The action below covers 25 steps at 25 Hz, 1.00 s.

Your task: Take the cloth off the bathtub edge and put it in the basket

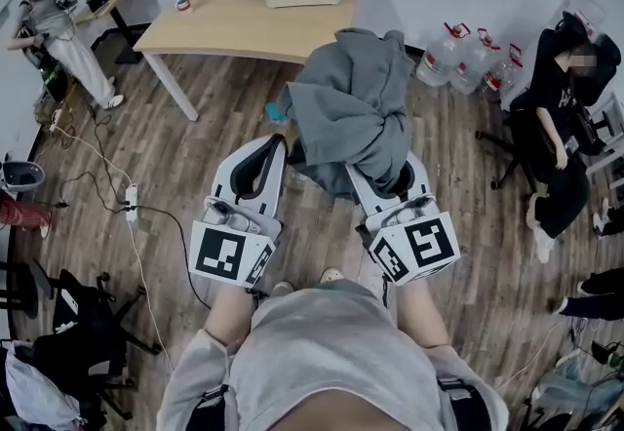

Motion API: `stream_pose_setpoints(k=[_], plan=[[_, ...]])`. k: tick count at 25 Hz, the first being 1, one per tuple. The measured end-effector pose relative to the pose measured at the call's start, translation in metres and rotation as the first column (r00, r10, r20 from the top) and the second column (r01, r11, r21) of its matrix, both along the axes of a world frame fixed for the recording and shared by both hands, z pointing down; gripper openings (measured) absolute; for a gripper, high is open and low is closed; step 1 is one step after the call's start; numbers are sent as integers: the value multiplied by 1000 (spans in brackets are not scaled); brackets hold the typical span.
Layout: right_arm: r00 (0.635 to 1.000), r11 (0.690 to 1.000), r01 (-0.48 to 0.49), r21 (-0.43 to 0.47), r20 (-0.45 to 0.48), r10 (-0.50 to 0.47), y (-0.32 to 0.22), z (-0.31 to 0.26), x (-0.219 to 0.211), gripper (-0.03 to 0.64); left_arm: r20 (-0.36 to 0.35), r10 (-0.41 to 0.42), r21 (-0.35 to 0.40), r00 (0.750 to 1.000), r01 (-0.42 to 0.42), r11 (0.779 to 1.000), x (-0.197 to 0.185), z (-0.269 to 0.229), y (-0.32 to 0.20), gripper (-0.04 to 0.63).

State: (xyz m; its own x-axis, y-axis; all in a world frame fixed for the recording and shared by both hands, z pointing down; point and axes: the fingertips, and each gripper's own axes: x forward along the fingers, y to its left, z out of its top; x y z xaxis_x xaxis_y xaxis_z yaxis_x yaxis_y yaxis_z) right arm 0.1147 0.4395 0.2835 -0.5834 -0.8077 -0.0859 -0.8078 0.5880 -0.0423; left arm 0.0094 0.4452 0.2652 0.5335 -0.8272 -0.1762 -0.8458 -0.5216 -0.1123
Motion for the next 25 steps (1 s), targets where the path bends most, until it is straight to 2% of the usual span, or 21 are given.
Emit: stream_pose_setpoints(k=[6, 13, 25], plan=[[999, 999, 22, 24, -24, -22, -12, 0, 15, 221, -1, -33, 12, 999, 33, 999, 14, 2, -11, -3], [1000, 1000, 27, 10, 8, -27, -36, 4, 21, 221, 14, -51, -7, 999, 51, 999, 17, 8, -37, -3], [999, 999, -42, 2, -10, 42, -132, 3, -6, 221, -5, -70, -11, 998, 70, 997, -28, 6, -137, -3]])
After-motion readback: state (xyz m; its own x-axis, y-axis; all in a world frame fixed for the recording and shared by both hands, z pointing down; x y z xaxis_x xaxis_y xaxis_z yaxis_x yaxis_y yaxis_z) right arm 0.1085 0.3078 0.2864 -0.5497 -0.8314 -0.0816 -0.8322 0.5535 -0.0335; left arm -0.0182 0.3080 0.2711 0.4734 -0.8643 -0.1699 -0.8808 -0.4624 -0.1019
